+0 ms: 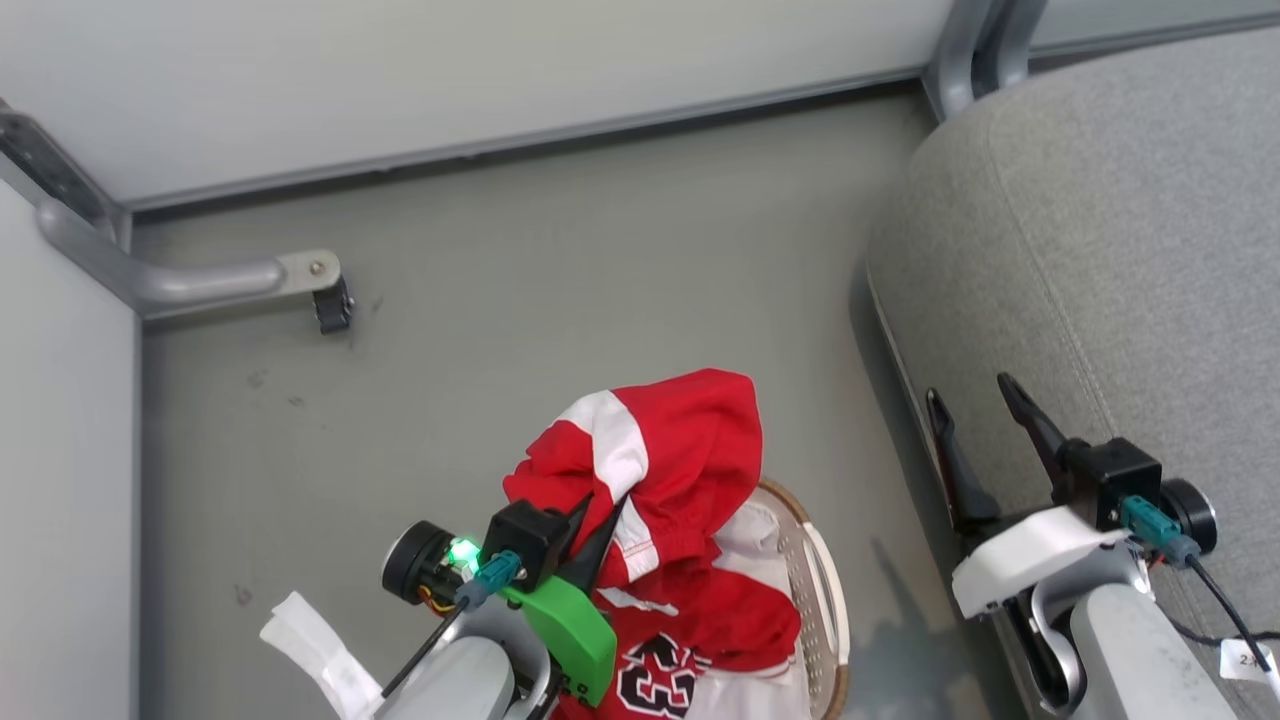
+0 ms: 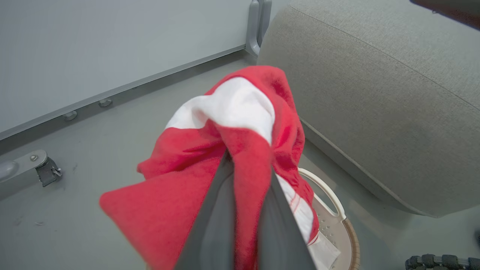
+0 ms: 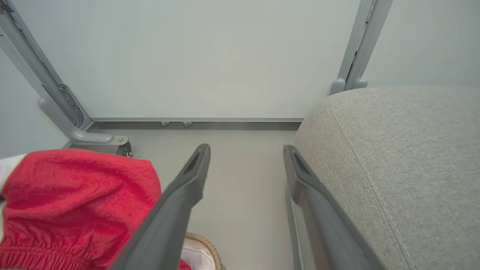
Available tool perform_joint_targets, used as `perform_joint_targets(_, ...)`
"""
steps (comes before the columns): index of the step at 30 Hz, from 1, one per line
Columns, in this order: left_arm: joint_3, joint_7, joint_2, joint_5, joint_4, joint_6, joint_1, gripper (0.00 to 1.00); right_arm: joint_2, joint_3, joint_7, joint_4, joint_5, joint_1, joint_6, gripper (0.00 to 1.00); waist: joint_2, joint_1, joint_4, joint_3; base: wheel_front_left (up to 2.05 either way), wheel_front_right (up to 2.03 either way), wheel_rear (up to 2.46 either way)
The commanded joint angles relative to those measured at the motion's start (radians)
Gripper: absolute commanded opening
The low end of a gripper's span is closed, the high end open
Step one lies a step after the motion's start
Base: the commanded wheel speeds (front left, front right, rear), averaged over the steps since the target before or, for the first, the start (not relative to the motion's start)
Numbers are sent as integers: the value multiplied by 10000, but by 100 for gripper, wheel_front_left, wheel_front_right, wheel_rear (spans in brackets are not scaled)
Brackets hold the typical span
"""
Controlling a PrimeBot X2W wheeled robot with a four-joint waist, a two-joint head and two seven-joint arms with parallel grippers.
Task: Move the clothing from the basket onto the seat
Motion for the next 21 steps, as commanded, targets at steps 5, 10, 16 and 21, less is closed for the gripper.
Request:
perform_joint_targets(5, 639, -11, 45, 215, -675, -32, 644, 0, 34, -70, -18, 156, 128, 622, -10, 100, -1, 0, 368, -1478, 0, 0, 0)
perform_joint_targets(10, 1272, -11, -22, 266, -1348, -33, 868, 0, 97, 14, -18, 224, 108, 1024, -10, 100, -1, 0, 422, -1874, 0, 0, 0)
perform_joint_targets(16, 1832, -10, -112, 294, -2115, -33, 683, 0, 153, 221, -18, 310, 158, 1313, -10, 100, -1, 0, 478, -2073, 0, 0, 0)
perform_joint_targets(21, 2176, -10, -193, 233, -2651, -34, 339, 0, 175, 364, -18, 393, 194, 1444, -10, 100, -1, 0, 501, -2123, 0, 0, 0)
